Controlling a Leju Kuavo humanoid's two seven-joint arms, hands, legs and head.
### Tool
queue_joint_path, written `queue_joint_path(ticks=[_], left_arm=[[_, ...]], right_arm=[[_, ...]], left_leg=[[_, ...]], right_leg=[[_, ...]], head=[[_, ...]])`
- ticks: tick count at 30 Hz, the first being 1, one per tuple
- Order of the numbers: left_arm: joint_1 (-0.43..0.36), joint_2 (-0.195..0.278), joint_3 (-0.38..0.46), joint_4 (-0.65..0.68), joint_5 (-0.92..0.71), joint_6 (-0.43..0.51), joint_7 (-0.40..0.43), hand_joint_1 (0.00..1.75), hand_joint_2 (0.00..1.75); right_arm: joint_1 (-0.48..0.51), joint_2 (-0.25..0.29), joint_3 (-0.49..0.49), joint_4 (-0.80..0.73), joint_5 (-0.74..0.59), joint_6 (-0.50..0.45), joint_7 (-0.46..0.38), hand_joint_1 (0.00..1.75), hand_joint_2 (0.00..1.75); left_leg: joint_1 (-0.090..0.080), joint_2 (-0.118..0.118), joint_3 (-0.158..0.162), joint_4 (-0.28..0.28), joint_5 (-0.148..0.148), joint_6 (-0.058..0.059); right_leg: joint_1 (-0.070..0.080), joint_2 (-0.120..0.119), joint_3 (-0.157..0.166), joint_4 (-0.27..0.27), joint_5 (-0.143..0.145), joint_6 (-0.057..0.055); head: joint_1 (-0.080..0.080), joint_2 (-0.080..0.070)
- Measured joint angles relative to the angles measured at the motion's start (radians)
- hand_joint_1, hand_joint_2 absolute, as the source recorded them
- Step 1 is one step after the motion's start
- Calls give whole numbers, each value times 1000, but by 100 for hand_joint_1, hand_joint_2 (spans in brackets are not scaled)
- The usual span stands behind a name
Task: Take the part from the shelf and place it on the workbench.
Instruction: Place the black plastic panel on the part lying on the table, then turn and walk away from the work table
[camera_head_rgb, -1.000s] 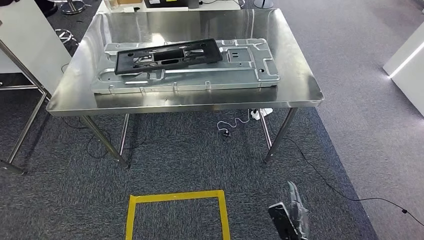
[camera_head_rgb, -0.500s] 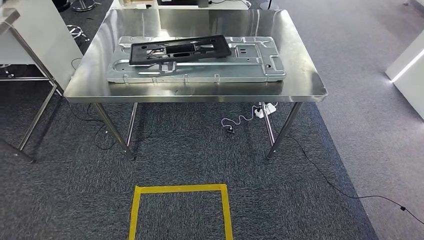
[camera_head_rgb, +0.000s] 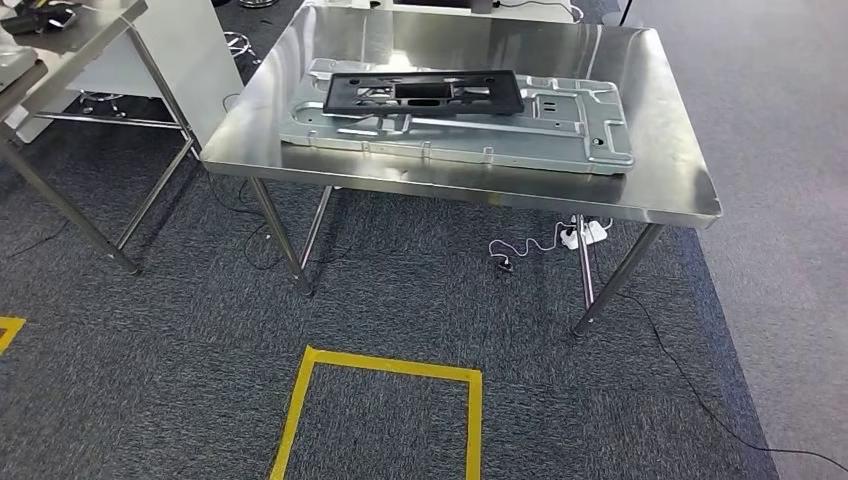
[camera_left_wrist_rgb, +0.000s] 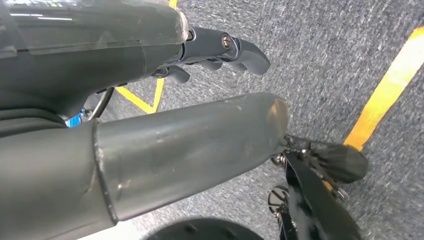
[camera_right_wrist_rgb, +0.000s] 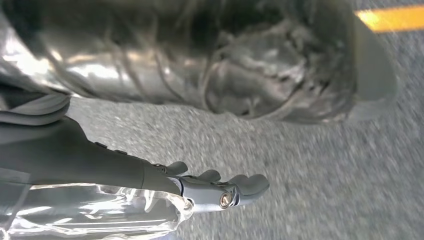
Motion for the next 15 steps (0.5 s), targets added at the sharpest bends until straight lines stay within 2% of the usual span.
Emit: queue_joint_path(ticks=[1, 2, 4, 5, 6, 8, 9, 10, 11, 12, 13, 15], left_arm=[[-1, 0, 0, 0, -2, 2, 0, 0, 0], [-2, 1, 0, 0, -3, 3, 1, 0, 0], [-1, 3, 0, -1, -6, 5, 2, 0, 0], [-1, 4, 0, -1, -7, 6, 3, 0, 0], [-2, 4, 0, -1, -8, 6, 4, 0, 0], [-4, 5, 0, -1, -8, 7, 6, 0, 0], [-4, 6, 0, -1, -8, 7, 7, 0, 0], [-4, 7, 0, -1, -8, 8, 8, 0, 0], [-4, 8, 0, -1, -8, 8, 9, 0, 0], [-4, 9, 0, -1, -8, 8, 10, 0, 0], [-4, 10, 0, -1, -8, 9, 11, 0, 0], [-6, 9, 0, -1, -8, 10, 12, 0, 0]], right_arm=[[-3, -1, -6, 9, 1, 12, 16, 0, 0], [-7, -1, -11, 18, 2, 24, 30, 0, 0], [-15, -2, -21, 36, 4, 48, 53, 0, 0], [-18, -2, -25, 43, 5, 59, 60, 0, 0], [-20, -2, -30, 51, 8, 70, 65, 0, 0], [-21, -2, -36, 65, 16, 94, 73, 0, 0], [-21, -2, -39, 72, 21, 106, 77, 0, 0], [-21, -2, -41, 77, 25, 118, 79, 0, 0], [-21, -3, -43, 82, 30, 129, 81, 0, 0], [-21, -3, -44, 86, 35, 139, 81, 0, 0], [-21, -4, -44, 90, 40, 150, 80, 0, 0], [-21, -7, -45, 96, 49, 164, 79, 0, 0]], left_leg=[[-3, 14, 16, -36, 4, 7], [-7, 19, 19, -47, -1, 16], [-6, 2, 11, -53, 2, 32], [-5, -7, 10, -54, 5, 39], [-3, -15, 8, -57, 10, 47], [-3, -32, 0, -58, 18, 59], [-5, -42, -5, -57, 21, 63], [-7, -53, -9, -55, 24, 65], [-8, -65, -11, -53, 25, 66], [-9, -79, -12, -50, 25, 66], [-10, -93, -13, -47, 26, 65], [-12, -118, -16, -41, 27, 61]], right_leg=[[3, -8, 0, 4, -2, 5], [5, -16, 1, 6, -3, 10], [6, -27, 4, 10, -6, 20], [4, -15, 1, 18, -15, 26], [2, 7, -9, 42, -36, 31], [-1, 61, -57, 153, -107, 36], [-1, 73, -87, 222, -141, 36], [0, 78, -110, 274, -157, 36], [0, 79, -118, 293, -152, 34], [0, 82, -107, 270, -126, 30], [1, 91, -80, 213, -86, 25], [1, 135, -22, 82, -26, 11]], head=[[0, 0], [1, 0], [1, 0], [2, 0], [2, 0], [2, 0], [2, 0], [2, 0], [2, 0], [2, 0], [2, 0], [2, 0]])
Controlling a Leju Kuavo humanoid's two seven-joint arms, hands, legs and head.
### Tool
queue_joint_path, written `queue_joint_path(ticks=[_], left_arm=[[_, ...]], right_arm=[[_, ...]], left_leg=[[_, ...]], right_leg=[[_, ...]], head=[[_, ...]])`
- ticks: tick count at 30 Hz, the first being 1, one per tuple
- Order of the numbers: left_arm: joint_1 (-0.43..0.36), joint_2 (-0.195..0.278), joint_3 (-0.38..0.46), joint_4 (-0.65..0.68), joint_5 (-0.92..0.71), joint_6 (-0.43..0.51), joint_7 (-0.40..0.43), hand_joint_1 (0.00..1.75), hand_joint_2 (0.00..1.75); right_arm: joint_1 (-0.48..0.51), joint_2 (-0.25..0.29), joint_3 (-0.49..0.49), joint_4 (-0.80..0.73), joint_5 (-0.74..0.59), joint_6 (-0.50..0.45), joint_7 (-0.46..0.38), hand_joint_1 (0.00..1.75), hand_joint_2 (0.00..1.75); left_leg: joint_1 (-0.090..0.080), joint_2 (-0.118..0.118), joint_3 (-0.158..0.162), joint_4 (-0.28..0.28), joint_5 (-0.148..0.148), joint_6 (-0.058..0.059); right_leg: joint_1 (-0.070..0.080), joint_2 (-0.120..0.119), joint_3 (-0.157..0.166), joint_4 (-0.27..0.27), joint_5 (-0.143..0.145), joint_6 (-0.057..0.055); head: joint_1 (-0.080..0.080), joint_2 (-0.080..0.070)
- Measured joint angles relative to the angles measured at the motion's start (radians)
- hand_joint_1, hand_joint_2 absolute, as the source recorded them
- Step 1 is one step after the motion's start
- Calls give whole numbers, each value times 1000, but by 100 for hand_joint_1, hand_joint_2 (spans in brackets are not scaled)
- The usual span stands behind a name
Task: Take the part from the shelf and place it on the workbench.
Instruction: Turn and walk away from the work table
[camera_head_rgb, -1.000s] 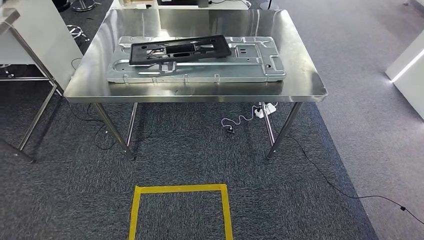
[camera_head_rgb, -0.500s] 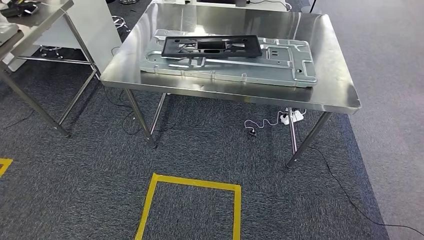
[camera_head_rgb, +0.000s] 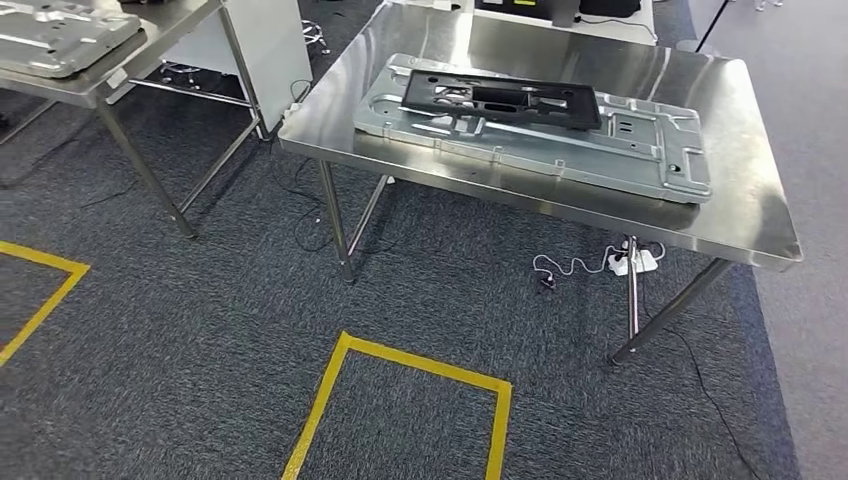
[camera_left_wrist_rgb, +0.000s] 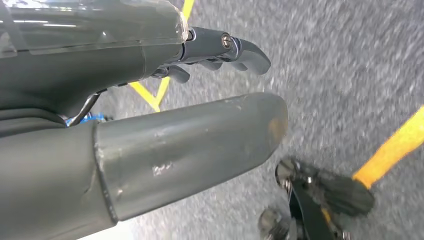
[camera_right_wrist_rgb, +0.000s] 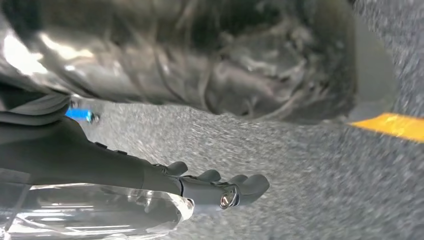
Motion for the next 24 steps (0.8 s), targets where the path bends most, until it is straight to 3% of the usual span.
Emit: queue_joint_path(ticks=[2, 4, 5, 7, 8, 10, 11, 12, 13, 14, 16, 18, 20, 22, 24], left_arm=[[-2, 0, 0, 0, 0, 1, 1, 0, 0], [-2, 1, 0, 0, 0, 1, 2, 0, 0], [0, 2, 0, 0, 1, 1, 2, 0, 0], [0, 4, 0, 0, 1, 1, 3, 0, 0], [-1, 4, 0, 0, 1, 1, 3, 0, 0], [-3, 6, 0, 0, 1, 1, 4, 0, 0], [-3, 6, 0, 0, 1, 1, 4, 0, 0], [-2, 7, 0, 0, 1, 1, 4, 0, 0], [0, 8, 0, 0, 1, 1, 4, 0, 0], [1, 8, 0, 0, 1, 1, 4, 0, 0], [-1, 10, 0, -1, 1, 1, 4, 0, 0], [-1, 10, 0, -1, 1, 1, 4, 0, 0], [3, 11, 0, -1, 1, 1, 5, 0, 0], [4, 11, 0, -1, 2, 1, 6, 0, 0], [1, 11, 0, -1, 2, 1, 7, 0, 0]], right_arm=[[-3, -3, -2, 5, 6, 8, 0, 0, 0], [-9, -3, -5, 9, 8, 13, 0, 0, 0], [-11, -3, -6, 10, 9, 15, 0, 0, 0], [-12, -4, -8, 14, 10, 18, 1, 0, 0], [-11, -4, -9, 16, 10, 20, 2, 0, 0], [-9, -4, -9, 19, 13, 22, 3, 0, 0], [-10, -4, -10, 20, 15, 22, 4, 0, 0], [-11, -4, -10, 21, 16, 22, 4, 0, 0], [-12, -4, -10, 22, 17, 22, 4, 0, 0], [-13, -4, -10, 23, 18, 23, 4, 0, 0], [-15, -4, -10, 26, 19, 24, 4, 0, 0], [-18, -4, -10, 27, 20, 27, 4, 0, 0], [-24, -4, -10, 27, 20, 30, 4, 0, 0], [-26, -4, -10, 27, 20, 31, 4, 0, 0], [-24, -4, -10, 28, 20, 31, 4, 0, 0]], left_leg=[[3, -20, -11, 4, 5, -12], [6, -42, -21, 2, 13, -28], [5, -39, -24, 6, 11, -34], [3, 2, -50, 59, -25, -43], [4, 31, -75, 113, -57, -47], [8, 58, -128, 232, -112, -56], [11, 63, -138, 260, -117, -59], [13, 67, -129, 252, -105, -62], [15, 73, -101, 206, -78, -63], [16, 84, -60, 136, -48, -63], [11, 112, 3, 23, -15, -56], [5, 118, 12, -5, -14, -46], [6, 102, 8, -10, -8, -34], [11, 88, 7, -17, 1, -19], [11, 72, 1, -18, 9, -9]], right_leg=[[3, 29, 20, -56, 11, -9], [4, 14, 20, -66, 14, -13], [1, 2, 23, -73, 18, -17], [-4, -27, 27, -89, 28, -28], [-3, -43, 27, -91, 30, -31], [-1, -73, 21, -88, 31, -33], [0, -88, 19, -86, 30, -32], [0, -102, 17, -84, 29, -31], [-1, -114, 17, -82, 27, -30], [-1, -126, 18, -79, 26, -27], [2, -146, 19, -74, 21, -17], [6, -160, 20, -72, 20, -6], [4, -163, 24, -70, 19, 6], [1, -124, 8, -29, -17, 16], [-1, -72, -45, 88, -89, 20]], head=[[0, 0], [0, 0], [0, 0], [-1, 0], [-1, 0], [-2, 0], [-2, 0], [-2, 0], [-2, 0], [-2, 0], [-1, 0], [-1, 0], [-1, 0], [-1, 0], [-1, 0]])
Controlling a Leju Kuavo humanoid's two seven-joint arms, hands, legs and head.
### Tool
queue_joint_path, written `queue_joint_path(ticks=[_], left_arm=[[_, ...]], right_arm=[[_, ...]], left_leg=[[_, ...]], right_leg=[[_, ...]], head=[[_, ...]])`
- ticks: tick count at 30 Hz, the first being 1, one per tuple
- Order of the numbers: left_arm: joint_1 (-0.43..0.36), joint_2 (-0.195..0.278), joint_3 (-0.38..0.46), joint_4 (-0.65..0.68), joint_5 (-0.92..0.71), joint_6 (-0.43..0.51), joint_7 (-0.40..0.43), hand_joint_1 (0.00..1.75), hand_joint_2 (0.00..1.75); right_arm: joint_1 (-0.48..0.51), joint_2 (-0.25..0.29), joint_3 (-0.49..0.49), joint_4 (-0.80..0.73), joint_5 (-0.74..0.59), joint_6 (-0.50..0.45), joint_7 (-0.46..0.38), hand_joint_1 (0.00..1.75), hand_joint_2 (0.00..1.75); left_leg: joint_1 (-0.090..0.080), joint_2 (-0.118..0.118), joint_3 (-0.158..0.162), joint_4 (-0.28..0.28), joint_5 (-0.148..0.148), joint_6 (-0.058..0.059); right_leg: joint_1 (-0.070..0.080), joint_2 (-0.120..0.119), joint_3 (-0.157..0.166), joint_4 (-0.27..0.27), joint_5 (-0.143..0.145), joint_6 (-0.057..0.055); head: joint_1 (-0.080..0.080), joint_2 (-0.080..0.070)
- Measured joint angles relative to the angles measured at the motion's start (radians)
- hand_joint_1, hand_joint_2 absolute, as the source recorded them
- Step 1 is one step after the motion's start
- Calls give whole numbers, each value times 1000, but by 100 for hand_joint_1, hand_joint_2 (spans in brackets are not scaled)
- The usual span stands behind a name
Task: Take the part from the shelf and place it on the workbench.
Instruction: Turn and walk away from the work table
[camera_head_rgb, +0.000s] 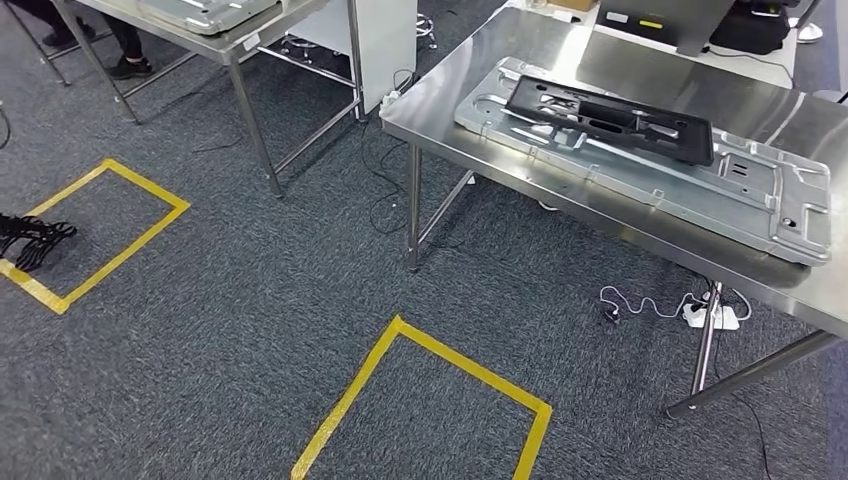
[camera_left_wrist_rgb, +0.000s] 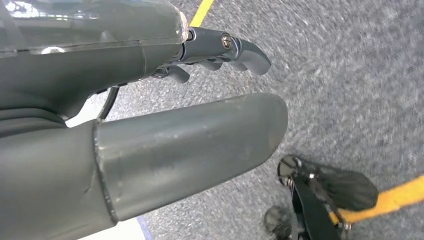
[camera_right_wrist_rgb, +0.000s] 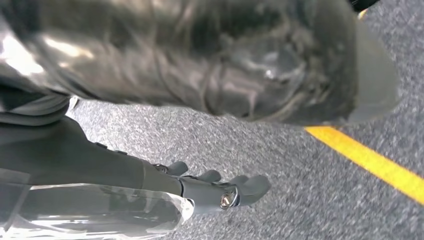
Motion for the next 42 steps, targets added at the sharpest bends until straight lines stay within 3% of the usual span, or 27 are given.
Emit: queue_joint_path(ticks=[2, 3, 4, 5, 6, 8, 9, 11, 13, 15, 17, 18, 20, 23, 24, 26, 27, 29, 31, 32, 33, 34, 35, 37, 38, 40, 42], left_arm=[[-1, 0, 0, 0, 0, 0, 0, 0, 0], [-1, 0, 0, 0, 0, 0, 1, 0, 0], [0, 0, 0, 0, 0, 0, 1, 0, 0], [0, 0, 0, 0, 0, 0, 1, 0, 0], [0, 0, 0, 0, 0, 0, 1, 0, 0], [-3, -1, 0, 0, 0, 0, 2, 0, 0], [-5, -1, 0, 0, 0, 0, 2, 0, 0], [-5, 0, 0, 0, 0, 0, 2, 0, 0], [-3, 0, 0, 0, 0, 0, 2, 0, 0], [-5, 0, 0, 0, 0, 0, 2, 0, 0], [-7, 1, 0, 0, 0, 0, 2, 0, 0], [-6, 1, 0, 0, 0, 0, 2, 0, 0], [-4, 1, 0, 0, 0, 0, 2, 0, 0], [-5, 2, 0, 0, 0, 1, 2, 0, 0], [-5, 2, 0, 0, 0, 1, 2, 0, 0], [-2, 2, 0, 0, 1, 2, 2, 0, 0], [0, 2, 0, 0, 1, 2, 2, 0, 0], [0, 2, 0, 0, 1, 2, 3, 0, 0], [-3, 2, 0, 0, 1, 2, 3, 0, 0], [-4, 2, 0, 0, 0, 2, 3, 0, 0], [-5, 2, 0, 0, 0, 2, 4, 0, 0], [-5, 2, 0, 0, 0, 2, 5, 0, 0], [-4, 2, 0, 0, 0, 2, 6, 0, 0], [-5, 1, 0, 0, -1, 2, 7, 0, 0], [-6, 1, 0, 0, -1, 2, 8, 0, 0], [-6, 0, 0, 0, -1, 2, 9, 0, 0], [-4, 0, 0, 0, -1, 2, 10, 0, 0]], right_arm=[[2, 0, 0, 1, 0, 0, 0, 0, 0], [3, 0, 0, 1, 0, 0, 0, 0, 0], [4, 0, 0, 2, 0, 0, 0, 0, 0], [5, 0, 0, 2, 0, 0, 0, 0, 0], [6, 0, 0, 2, 0, 0, 0, 0, 0], [7, -1, -1, 2, 0, 0, 0, 0, 0], [8, -2, -1, 2, 0, 0, 0, 0, 0], [7, -2, -1, 2, 0, 1, 0, 0, 0], [8, -3, -2, 2, 0, 2, 0, 0, 0], [10, -3, -3, 3, 0, 3, 0, 0, 0], [12, -3, -3, 4, 1, 4, 0, 0, 0], [12, -3, -3, 4, 2, 5, 0, 0, 0], [10, -3, -3, 4, 3, 6, 0, 0, 0], [8, -4, -3, 5, 3, 8, 0, 0, 0], [7, -4, -3, 5, 3, 8, 0, 0, 0], [0, -4, -3, 5, 3, 8, 0, 0, 0], [-2, -4, -3, 6, 3, 8, 0, 0, 0], [-3, -4, -3, 6, 4, 8, 0, 0, 0], [0, -4, -3, 7, 4, 9, 0, 0, 0], [1, -4, -3, 7, 5, 10, 0, 0, 0], [2, -4, -3, 8, 5, 11, 1, 0, 0], [2, -4, -3, 8, 6, 11, 1, 0, 0], [2, -4, -3, 8, 8, 12, 1, 0, 0], [3, -5, -4, 8, 10, 12, 2, 0, 0], [3, -5, -4, 8, 12, 12, 2, 0, 0], [1, -6, -4, 8, 15, 13, 2, 0, 0], [-2, -6, -4, 8, 17, 13, 2, 0, 0]], left_leg=[[-2, -20, -8, 3, 3, 3], [-3, -33, -10, 5, 4, 3], [-3, -46, -11, 8, 4, 3], [-3, -60, -12, 12, 4, 2], [-3, -72, -14, 15, 4, -1], [-3, -95, -23, 23, 6, -11], [-2, -106, -29, 24, 9, -19], [0, -123, -39, 25, 15, -33], [0, -88, -55, 54, -4, -42], [-1, -33, -99, 149, -61, -48], [1, -14, -147, 258, -108, -54], [2, -10, -151, 276, -109, -56], [4, 4, -105, 206, -65, -57], [-1, 57, -13, 42, -16, -47], [-5, 63, -6, 25, -16, -42], [-8, 45, -9, 21, -12, -29], [-8, 37, -8, 16, -8, -22], [-4, 19, -4, 6, 0, -8], [-6, 0, -9, 3, 4, -1], [-8, -11, -11, 4, 5, 1], [-10, -24, -13, 5, 6, 2], [-11, -37, -13, 6, 6, 2], [-12, -52, -12, 8, 6, 2], [-13, -77, -13, 14, 5, 0], [-13, -88, -17, 16, 6, -4], [-11, -109, -25, 18, 9, -16], [-8, -121, -30, 18, 12, -29]], right_leg=[[0, 16, -53, 114, -41, 0], [0, 18, -58, 125, -32, -1], [0, 20, -44, 96, -4, -2], [0, 30, -14, 32, 36, -5], [-1, 55, 19, -37, 67, -10], [-2, 102, 56, -130, 99, -17], [-1, 113, 58, -142, 97, -20], [0, 89, 58, -149, 103, -29], [-3, 61, 62, -158, 110, -41], [-2, 31, 63, -162, 112, -50], [0, -2, 61, -162, 111, -54], [1, -18, 61, -161, 110, -53], [1, -46, 62, -160, 108, -50], [5, -79, 65, -153, 100, -35], [7, -87, 67, -153, 99, -29], [8, -100, 71, -156, 99, -17], [6, -92, 73, -152, 93, -11], [1, -45, 51, -98, 52, -2], [0, 3, -8, 25, -15, -1], [0, 12, -38, 84, -36, -2], [0, 15, -55, 117, -39, -3], [1, 17, -54, 110, -21, -6], [1, 23, -37, 67, 15, -10], [1, 64, 19, -64, 86, -21], [1, 84, 38, -111, 103, -24], [5, 99, 48, -142, 106, -30], [4, 76, 54, -154, 111, -39]], head=[[0, 0], [0, 0], [0, 0], [0, 0], [0, 0], [0, 0], [0, 0], [0, 0], [0, 0], [-1, 0], [-1, 0], [-1, 0], [-1, 0], [0, 0], [0, 0], [0, 0], [0, 0], [0, 0], [0, 0], [0, 0], [0, 0], [0, 0], [0, 0], [0, 0], [0, 0], [0, 0], [0, 0]])
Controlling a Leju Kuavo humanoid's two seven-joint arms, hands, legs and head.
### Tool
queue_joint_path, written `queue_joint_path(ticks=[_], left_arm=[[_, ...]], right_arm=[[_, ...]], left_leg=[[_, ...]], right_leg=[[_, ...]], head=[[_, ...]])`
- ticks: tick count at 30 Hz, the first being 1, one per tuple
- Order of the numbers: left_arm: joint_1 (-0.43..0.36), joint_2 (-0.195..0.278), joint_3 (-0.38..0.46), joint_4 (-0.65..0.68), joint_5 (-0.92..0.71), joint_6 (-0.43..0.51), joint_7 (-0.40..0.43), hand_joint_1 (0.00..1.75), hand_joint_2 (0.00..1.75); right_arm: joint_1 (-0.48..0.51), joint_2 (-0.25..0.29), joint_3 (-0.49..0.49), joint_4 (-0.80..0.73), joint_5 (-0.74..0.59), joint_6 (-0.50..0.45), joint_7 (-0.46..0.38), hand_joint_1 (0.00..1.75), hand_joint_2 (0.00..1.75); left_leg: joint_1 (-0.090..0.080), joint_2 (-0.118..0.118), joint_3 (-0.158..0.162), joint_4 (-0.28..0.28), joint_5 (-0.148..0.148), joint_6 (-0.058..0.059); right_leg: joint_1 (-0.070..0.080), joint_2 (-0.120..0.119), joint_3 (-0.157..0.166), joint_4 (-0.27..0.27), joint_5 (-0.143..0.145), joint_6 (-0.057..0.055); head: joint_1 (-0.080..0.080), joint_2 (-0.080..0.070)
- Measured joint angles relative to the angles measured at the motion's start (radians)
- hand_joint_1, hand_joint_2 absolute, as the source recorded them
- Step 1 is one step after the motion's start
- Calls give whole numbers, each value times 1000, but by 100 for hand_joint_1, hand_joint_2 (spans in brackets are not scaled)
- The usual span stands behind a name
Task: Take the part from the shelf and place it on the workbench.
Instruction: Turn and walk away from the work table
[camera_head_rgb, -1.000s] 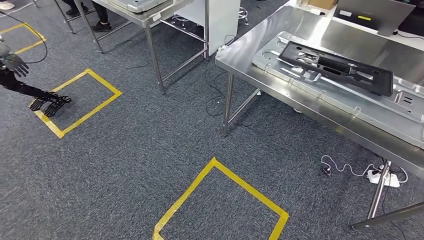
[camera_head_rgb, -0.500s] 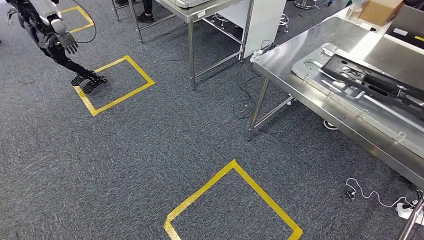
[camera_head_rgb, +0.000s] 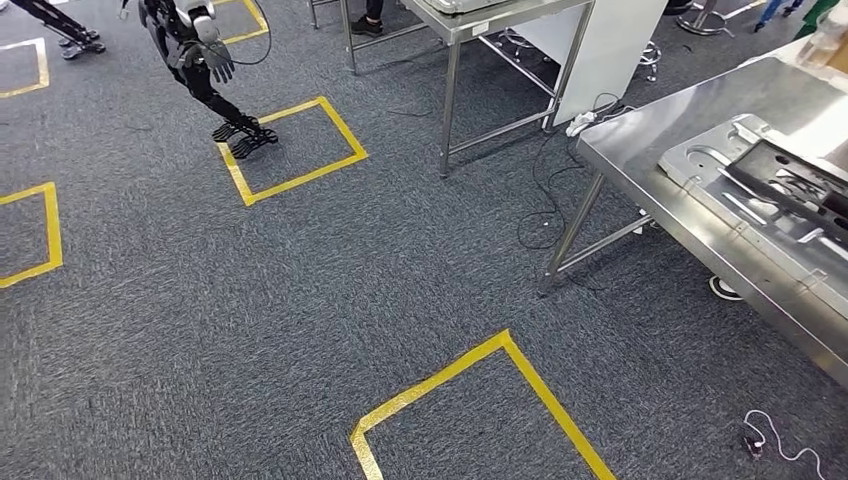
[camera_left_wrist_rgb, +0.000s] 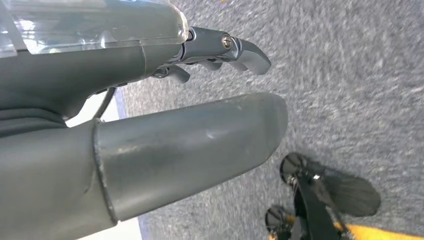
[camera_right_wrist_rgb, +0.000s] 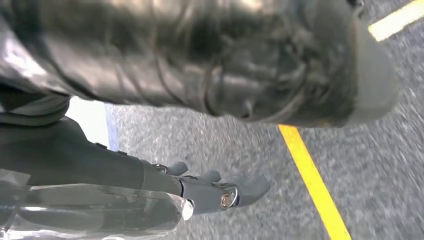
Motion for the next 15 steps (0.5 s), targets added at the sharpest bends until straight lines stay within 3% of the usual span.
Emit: queue_joint_path(ticks=[2, 4, 6, 7, 8, 11, 13, 15], left_arm=[[0, 0, 0, 0, 0, 0, 1, 0, 0], [-3, 0, 0, 0, 0, 0, 1, 0, 0], [-3, 0, 0, 0, 1, 0, 2, 0, 0], [-2, 0, 0, 0, 1, 1, 2, 0, 0], [0, 0, 0, 0, 1, 1, 2, 0, 0], [0, 0, 0, 0, 1, 1, 3, 0, 0], [-1, 0, 0, 0, 2, 2, 3, 0, 0], [4, 0, 0, 0, 2, 3, 3, 0, 0]], right_arm=[[1, 0, 0, 0, 1, 1, 0, 0, 0], [5, 0, -1, 0, 2, 2, 0, 0, 0], [7, 0, -2, 0, 3, 4, 2, 0, 0], [6, 0, -2, 0, 3, 5, 3, 0, 0], [6, 0, -2, 0, 3, 6, 6, 0, 0], [4, 0, -2, 0, 4, 7, 13, 0, 0], [2, 1, -3, 0, 4, 7, 14, 0, 0], [-4, 0, -3, 0, 4, 7, 14, 0, 0]], left_leg=[[-2, 38, -21, 44, -29, -8], [-1, 92, -78, 163, -94, -16], [4, 109, -128, 267, -130, -24], [7, 113, -128, 271, -121, -28], [10, 119, -107, 234, -95, -30], [7, 164, 2, 37, -17, -24], [0, 172, 22, -5, -13, -13], [0, 153, 21, -9, -10, 1]], right_leg=[[-4, -28, 9, -17, 7, -13], [-1, -58, 13, -23, 8, -21], [2, -90, 13, -21, 5, -23], [2, -104, 14, -21, 2, -22], [2, -116, 17, -20, 0, -20], [5, -150, 28, -15, -13, -6], [8, -166, 32, -13, -18, 6], [5, -172, 37, -12, -23, 18]], head=[[-1, 0], [-2, 0], [-1, 0], [-1, 0], [-1, 0], [-1, 0], [0, 0], [0, 0]])
